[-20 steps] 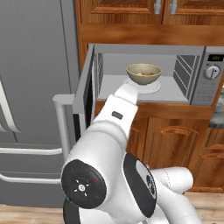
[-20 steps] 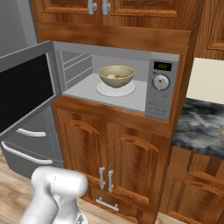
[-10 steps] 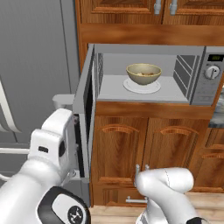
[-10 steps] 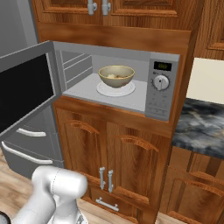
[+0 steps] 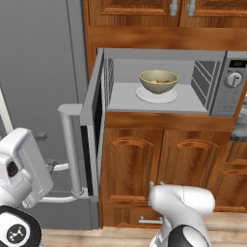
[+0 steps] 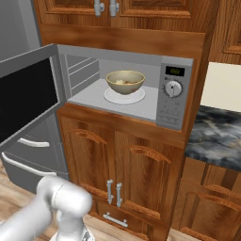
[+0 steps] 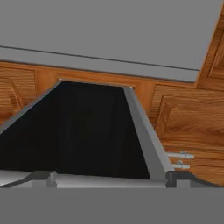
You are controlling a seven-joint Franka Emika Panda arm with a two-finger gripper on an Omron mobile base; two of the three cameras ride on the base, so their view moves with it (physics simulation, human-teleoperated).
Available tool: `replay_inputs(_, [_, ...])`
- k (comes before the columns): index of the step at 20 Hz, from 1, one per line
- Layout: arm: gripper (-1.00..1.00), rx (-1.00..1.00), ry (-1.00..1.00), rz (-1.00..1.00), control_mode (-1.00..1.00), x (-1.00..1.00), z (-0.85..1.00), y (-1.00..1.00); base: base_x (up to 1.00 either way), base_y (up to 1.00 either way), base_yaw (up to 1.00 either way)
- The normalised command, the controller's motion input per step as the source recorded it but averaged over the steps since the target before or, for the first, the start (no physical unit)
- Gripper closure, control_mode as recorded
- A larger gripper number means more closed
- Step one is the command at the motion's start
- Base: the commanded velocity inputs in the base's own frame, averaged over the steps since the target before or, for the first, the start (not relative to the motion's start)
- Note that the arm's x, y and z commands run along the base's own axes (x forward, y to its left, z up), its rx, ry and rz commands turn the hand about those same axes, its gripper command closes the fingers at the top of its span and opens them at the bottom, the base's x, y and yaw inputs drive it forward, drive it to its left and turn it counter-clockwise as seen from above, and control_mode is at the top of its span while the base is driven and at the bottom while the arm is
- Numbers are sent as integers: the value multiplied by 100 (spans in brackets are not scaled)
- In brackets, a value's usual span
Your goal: Place the bowl containing the chicken drumstick and mushroom in the microwave. Close the microwave door and press the start button to microwave the meal.
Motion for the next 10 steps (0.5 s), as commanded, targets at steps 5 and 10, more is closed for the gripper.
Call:
replay_inputs(5, [-100, -6, 0, -22, -100, 69, -10, 22, 0, 0, 0])
replay_inputs(10, [-100, -10, 0, -29, -100, 59, -11, 14, 0, 0, 0])
